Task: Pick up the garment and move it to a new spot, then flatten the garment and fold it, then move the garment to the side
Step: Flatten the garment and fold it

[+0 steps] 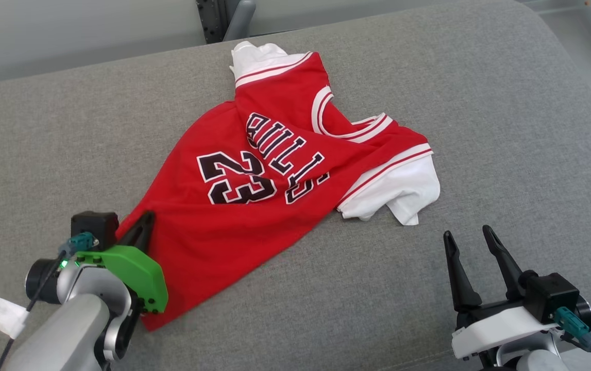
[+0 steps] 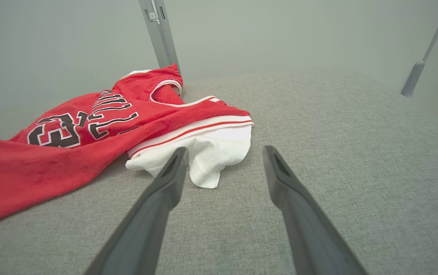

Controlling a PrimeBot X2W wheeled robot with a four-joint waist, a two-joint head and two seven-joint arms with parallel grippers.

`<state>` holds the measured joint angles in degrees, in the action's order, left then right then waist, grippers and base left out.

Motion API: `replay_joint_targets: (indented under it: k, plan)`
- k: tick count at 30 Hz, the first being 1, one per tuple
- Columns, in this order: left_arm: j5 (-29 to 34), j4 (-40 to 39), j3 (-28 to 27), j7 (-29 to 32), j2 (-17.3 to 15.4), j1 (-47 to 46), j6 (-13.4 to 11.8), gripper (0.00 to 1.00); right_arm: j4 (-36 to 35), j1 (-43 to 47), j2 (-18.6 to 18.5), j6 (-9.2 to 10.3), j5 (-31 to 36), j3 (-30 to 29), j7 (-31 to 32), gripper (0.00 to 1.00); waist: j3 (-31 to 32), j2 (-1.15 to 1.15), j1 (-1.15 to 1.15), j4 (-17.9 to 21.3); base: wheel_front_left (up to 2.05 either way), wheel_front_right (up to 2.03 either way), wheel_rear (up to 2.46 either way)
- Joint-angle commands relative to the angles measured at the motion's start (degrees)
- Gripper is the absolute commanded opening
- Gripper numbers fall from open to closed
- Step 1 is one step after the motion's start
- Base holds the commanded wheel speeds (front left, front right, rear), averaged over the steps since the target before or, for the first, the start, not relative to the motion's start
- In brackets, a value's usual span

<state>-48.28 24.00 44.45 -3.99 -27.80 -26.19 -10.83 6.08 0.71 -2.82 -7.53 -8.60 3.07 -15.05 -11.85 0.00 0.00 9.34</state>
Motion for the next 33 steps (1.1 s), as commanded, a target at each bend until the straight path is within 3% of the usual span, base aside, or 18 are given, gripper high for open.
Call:
replay_joint_targets:
  k: [1, 6, 10, 17, 25, 26, 27, 28, 29, 33]
  plan:
    - [-0.10, -1.11, -0.81, 0.30, -1.14, -1.28, -0.59, 0.00, 0.02, 0.22, -0.15, 0.08, -0.39, 0.12, -0.18, 1.00, -0.14, 0.00, 0.00, 0.04, 0.00, 0.00, 0.00]
    - [0.84, -3.25, -1.38, 2.53, -4.01, -4.36, -1.23, 0.00, 0.00, -0.74, -0.15, 0.08, -0.72, 0.25, -0.18, 1.00, -1.06, 0.00, 0.00, -0.02, 0.00, 0.00, 0.00]
    - [1.27, -2.22, -0.99, 4.62, -4.79, -7.07, -0.20, 0.00, 0.20, -1.23, -0.15, 0.08, -0.78, 0.47, -0.18, 1.00, -1.64, 0.00, 0.00, 0.23, 0.00, 0.00, 0.00]
    - [-0.43, 4.61, 0.04, 7.32, -2.53, -9.66, 2.84, 0.00, 0.54, -1.89, -0.14, 0.08, -0.99, 0.99, -0.18, 1.00, -2.31, 0.00, 0.00, 1.02, 0.00, 0.00, 0.00]
    - [-0.39, 11.61, 0.19, 2.75, -0.15, -8.94, 5.13, 0.00, 0.52, -1.50, -0.14, 0.08, -1.31, 1.07, -0.18, 1.00, -2.30, 0.00, 0.00, 1.58, 0.00, 0.00, 0.00]
    - [-0.19, 12.45, 0.07, 1.75, 0.05, -8.82, 5.25, 0.06, 0.52, -1.30, -0.14, 0.08, -1.25, 0.88, -0.18, 1.00, -2.25, 0.00, 0.00, 1.46, 0.00, 0.00, 0.00]
    - [-0.13, 13.17, -0.01, 0.77, 0.30, -8.57, 5.42, 0.27, 0.49, -1.12, -0.14, 0.08, -1.16, 0.73, -0.18, 1.00, -2.16, 0.00, 0.00, 1.32, 0.00, 0.00, 0.00]
    - [-0.01, 13.74, -0.23, -0.48, 0.52, -8.37, 5.55, 0.57, 0.50, -0.98, -0.14, 0.08, -1.04, 0.63, -0.18, 1.00, -2.05, 0.00, 0.00, 1.19, 0.00, 0.00, 0.00]
    - [0.08, 14.19, -0.50, -1.80, 0.73, -8.20, 5.57, 1.00, 0.50, -0.92, -0.15, 0.08, -0.91, 0.54, -0.18, 1.00, -1.86, 0.00, 0.00, 1.05, 0.00, 0.00, 0.00]
    - [-1.23, 13.46, -2.98, -8.00, 1.20, -5.62, 4.48, 1.00, 0.08, -0.62, -0.15, 0.08, -0.56, -0.06, -0.18, 1.00, -0.59, 0.00, 0.00, 0.43, 0.00, 0.00, 0.00]
